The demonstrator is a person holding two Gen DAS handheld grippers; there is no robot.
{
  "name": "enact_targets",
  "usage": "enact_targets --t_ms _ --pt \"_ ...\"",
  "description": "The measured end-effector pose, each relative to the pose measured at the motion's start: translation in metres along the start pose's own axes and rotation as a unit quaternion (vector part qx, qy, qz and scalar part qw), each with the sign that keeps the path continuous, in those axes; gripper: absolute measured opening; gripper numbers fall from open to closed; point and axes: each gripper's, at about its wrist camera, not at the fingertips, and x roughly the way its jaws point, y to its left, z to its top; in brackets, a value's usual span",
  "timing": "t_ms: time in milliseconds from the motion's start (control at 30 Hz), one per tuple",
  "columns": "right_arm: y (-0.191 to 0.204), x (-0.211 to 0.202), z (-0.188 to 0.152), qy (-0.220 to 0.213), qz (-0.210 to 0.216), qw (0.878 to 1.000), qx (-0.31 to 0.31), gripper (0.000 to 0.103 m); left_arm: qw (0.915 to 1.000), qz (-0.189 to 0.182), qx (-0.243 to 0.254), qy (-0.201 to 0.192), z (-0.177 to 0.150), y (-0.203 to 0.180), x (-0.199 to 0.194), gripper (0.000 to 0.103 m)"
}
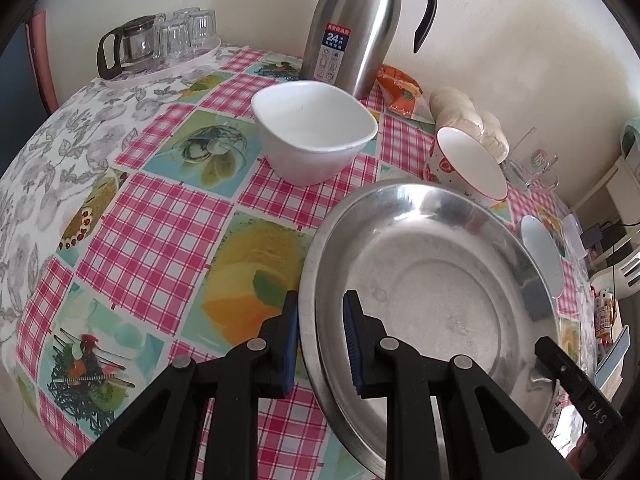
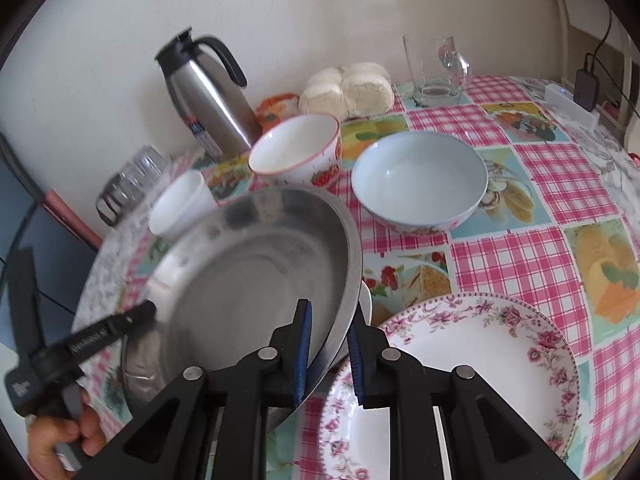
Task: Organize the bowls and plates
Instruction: 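Lift the steel plate with both grippers and carry it toward the floral plate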
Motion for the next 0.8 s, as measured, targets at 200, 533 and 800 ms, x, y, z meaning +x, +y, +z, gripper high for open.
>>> enact_targets --t_ms 200,533,800 --pt "-0.008 0.008 -0.003 0.017 -0.011 1.000 0.014 0.020 0.9997 0.001 0.015 0.020 -0.003 -0.006 0.007 0.022" --pt "-0.020 0.010 -0.003 0.024 -0.020 0.999 0.035 0.020 0.9989 0.003 0.034 0.033 -0.006 -0.012 0.010 0.022" --pt "-0.019 0.011 -0.003 0.028 -0.021 0.999 0.035 0.020 0.9986 0.004 0.031 0.041 -0.006 -0.013 0.012 0.022"
